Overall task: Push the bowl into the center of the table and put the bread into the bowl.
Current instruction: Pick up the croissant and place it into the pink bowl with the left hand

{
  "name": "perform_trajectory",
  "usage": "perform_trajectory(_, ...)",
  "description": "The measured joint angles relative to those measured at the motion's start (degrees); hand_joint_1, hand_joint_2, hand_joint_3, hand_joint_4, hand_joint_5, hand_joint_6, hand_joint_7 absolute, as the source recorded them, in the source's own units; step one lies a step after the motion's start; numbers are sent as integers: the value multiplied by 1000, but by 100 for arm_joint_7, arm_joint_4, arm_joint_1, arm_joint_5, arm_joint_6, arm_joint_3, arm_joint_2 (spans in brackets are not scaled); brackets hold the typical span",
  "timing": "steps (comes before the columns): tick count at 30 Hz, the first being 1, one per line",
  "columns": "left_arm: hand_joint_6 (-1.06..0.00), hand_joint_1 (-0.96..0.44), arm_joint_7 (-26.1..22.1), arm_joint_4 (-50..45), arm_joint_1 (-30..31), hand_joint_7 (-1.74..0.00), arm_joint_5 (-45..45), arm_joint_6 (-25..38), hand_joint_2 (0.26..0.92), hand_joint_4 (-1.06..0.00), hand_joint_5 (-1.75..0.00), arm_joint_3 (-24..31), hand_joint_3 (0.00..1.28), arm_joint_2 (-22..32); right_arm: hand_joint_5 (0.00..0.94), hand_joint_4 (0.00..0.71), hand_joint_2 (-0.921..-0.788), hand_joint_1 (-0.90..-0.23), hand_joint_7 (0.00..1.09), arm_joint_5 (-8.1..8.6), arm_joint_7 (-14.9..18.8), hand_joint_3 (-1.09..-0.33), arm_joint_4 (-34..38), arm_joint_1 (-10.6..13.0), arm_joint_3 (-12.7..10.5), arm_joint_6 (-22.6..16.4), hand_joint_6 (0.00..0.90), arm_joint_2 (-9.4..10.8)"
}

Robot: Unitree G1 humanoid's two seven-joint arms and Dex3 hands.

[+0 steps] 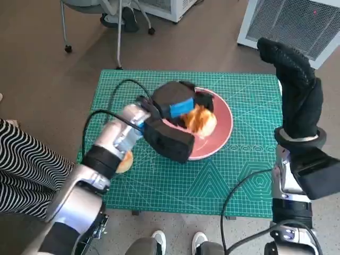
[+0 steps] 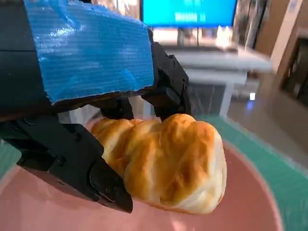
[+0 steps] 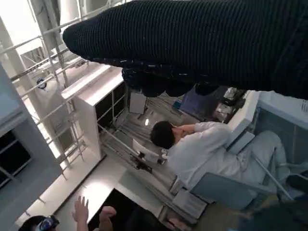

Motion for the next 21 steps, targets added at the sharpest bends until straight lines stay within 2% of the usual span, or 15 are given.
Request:
perform_trajectory(2, -560, 2, -27, 109, -22, -1206, -1, -26, 920, -696, -1189, -5, 94, -36, 0, 199, -921, -740, 558, 0, 0, -708, -7, 34, -2, 0, 12, 0)
perform_trajectory(3, -478, 126, -74, 184, -37, -1017, -17, -44, 921, -613, -1281, -4, 154, -59, 0, 199, -921, -738, 558, 0, -1, -707, -11, 50, -3, 0, 13, 0)
perform_trajectory(4, -445, 206, -132, 241, -53, -854, -39, -57, 921, -555, -1345, -1, 196, -77, 0, 199, -921, -737, 558, 0, -2, -707, -14, 59, -4, 0, 14, 0)
perform_trajectory(5, -433, 234, -229, 321, -75, -796, -63, -62, 921, -535, -1367, 0, 211, -100, 0, 199, -921, -736, 559, 0, -6, -707, -19, 66, -4, 0, 14, 1)
perform_trajectory(6, -396, 196, -315, 378, -87, -720, -79, -62, 894, -466, -1202, 1, 210, -118, 0, 199, -921, -736, 559, -1, -9, -707, -26, 69, -4, 0, 14, 3)
perform_trajectory(7, -358, 120, -423, 420, -92, -456, -116, -57, 845, -393, -683, 9, 186, -132, 0, 199, -921, -735, 559, -2, -13, -706, -36, 72, -4, 0, 14, 4)
perform_trajectory(8, -344, 106, -523, 463, -96, -385, -167, -53, 832, -367, -551, 15, 176, -143, 0, 199, -921, -735, 559, -3, -18, -706, -46, 75, -4, 1, 14, 5)
perform_trajectory(9, -320, 56, -650, 508, -98, -277, -228, -41, 789, -305, -353, 27, 149, -155, 0, 198, -921, -734, 558, -3, -21, -706, -55, 77, -5, 0, 13, 6)
perform_trajectory(10, -291, 29, -750, 532, -99, -198, -262, -24, 774, -245, -226, 40, 137, -164, 0, 198, -921, -734, 559, -3, -23, -706, -60, 78, -6, 0, 13, 6)
perform_trajectory(13, -256, -32, -1139, 580, -99, -110, -389, 23, 754, -169, -93, 80, 118, -166, 1, 198, -921, -733, 559, -4, -27, -705, -62, 83, -11, 0, 14, 12)
perform_trajectory(15, -226, -121, -1333, 582, -99, -62, -462, 33, 739, -102, -39, 111, 103, -153, 0, 195, -921, -732, 559, -9, -33, -704, -61, 87, -14, 0, 14, 20)
perform_trajectory(21, -182, -215, -1793, 414, -94, -14, -662, 47, 724, -15, -3, 242, 75, -38, 0, 188, -921, -731, 558, -27, -35, -703, -59, 88, -14, -13, 10, 52)
